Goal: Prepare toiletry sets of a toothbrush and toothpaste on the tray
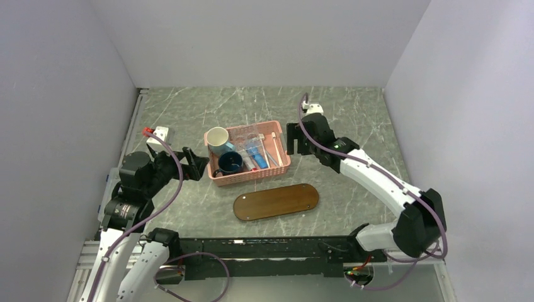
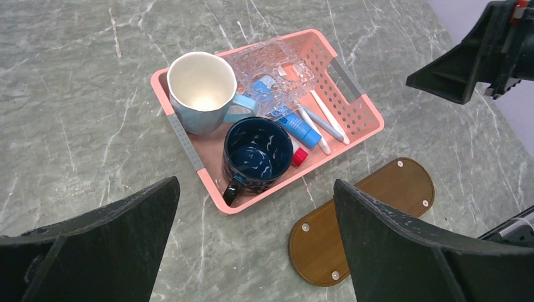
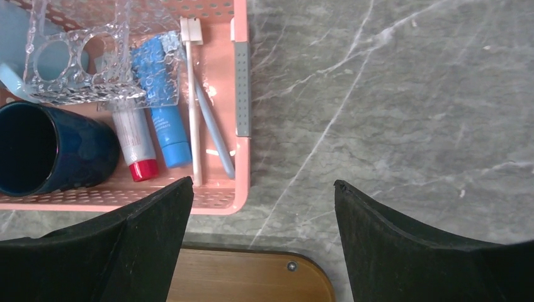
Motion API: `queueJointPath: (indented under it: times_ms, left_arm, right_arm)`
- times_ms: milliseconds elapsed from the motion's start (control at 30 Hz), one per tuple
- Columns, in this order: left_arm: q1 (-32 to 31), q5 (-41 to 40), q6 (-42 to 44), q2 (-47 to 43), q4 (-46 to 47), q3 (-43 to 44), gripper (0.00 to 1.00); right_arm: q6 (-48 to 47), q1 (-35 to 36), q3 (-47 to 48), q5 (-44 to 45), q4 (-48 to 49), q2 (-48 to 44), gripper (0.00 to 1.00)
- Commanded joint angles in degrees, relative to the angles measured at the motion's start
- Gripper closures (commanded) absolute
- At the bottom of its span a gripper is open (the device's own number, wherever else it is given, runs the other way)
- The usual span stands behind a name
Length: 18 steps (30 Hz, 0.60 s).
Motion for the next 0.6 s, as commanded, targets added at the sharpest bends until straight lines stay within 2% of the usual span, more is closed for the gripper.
queueJointPath:
  times_ms: [0, 567]
  left_arm:
    - [0.25, -1.28, -0.33, 0.04, 0.43, 1.82, 0.01]
    - [0.25, -0.02, -0.51, 0.51, 0.76, 1.64, 0.01]
  right_arm:
    - [2.44, 0.4, 4.2, -2.38, 2.02, 4.54, 0.17]
    - [4.53, 0.57, 15.42, 1.13, 0.07, 22.68, 0.43]
